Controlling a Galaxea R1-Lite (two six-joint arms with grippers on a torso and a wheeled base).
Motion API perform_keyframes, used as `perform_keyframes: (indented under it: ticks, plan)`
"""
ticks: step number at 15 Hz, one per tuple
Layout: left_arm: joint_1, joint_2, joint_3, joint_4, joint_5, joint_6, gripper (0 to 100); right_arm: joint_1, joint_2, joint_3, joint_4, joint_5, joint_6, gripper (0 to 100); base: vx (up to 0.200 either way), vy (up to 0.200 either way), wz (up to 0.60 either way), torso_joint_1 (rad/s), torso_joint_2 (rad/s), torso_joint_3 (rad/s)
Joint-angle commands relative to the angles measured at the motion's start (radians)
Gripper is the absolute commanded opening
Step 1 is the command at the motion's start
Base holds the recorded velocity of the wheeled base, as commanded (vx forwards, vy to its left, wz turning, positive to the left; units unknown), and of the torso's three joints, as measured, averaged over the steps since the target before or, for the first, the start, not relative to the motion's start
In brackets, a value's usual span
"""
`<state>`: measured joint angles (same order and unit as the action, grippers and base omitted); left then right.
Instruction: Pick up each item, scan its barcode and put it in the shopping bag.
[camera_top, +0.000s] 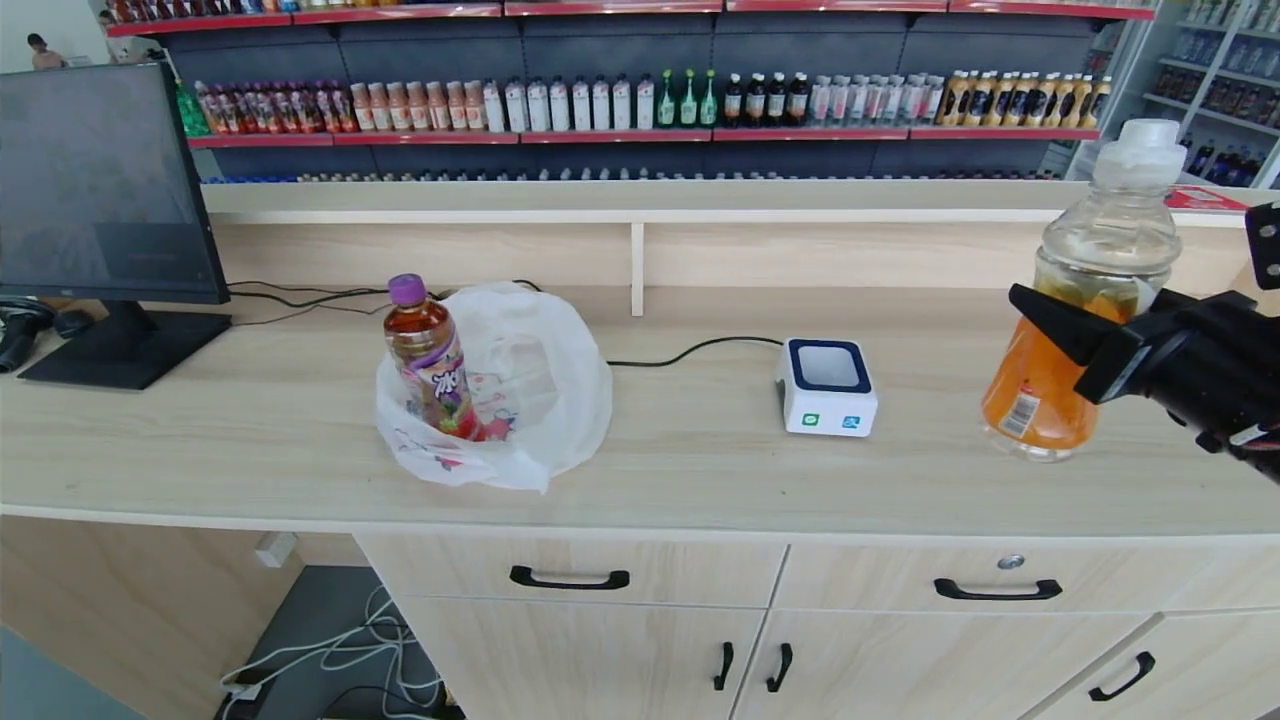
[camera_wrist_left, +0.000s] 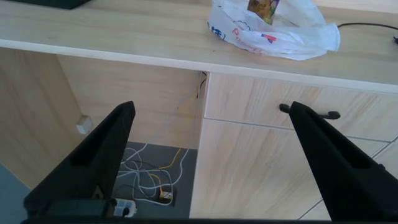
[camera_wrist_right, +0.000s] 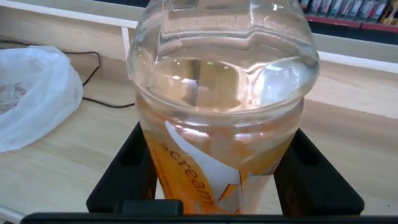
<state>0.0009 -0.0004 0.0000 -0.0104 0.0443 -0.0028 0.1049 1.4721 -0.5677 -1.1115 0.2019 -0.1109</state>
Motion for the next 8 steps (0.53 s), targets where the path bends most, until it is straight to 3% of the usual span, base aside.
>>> perform_keyframes:
  ticks: [1, 3, 7, 8]
  plan:
    - [-0.001, 0.0, 0.0, 0.0, 0.0, 0.0, 100, -0.001, 0.056, -0.04, 0.001, 0.014, -0.007, 0, 0.0, 0.0, 0.0, 0.0, 0.0, 0.0]
    - [0.001, 0.0, 0.0, -0.002, 0.0, 0.0, 100, 0.001, 0.105, -0.054, -0.045, 0.016, -0.007, 0, 0.0, 0.0, 0.0, 0.0, 0.0, 0.0]
    - [0.001, 0.0, 0.0, -0.003, 0.0, 0.0, 100, 0.006, 0.27, -0.083, -0.314, 0.079, -0.024, 0, 0.0, 0.0, 0.0, 0.0, 0.0, 0.0]
    - [0.001, 0.0, 0.0, -0.003, 0.0, 0.0, 100, 0.006, 0.27, -0.083, -0.314, 0.079, -0.024, 0, 0.0, 0.0, 0.0, 0.0, 0.0, 0.0]
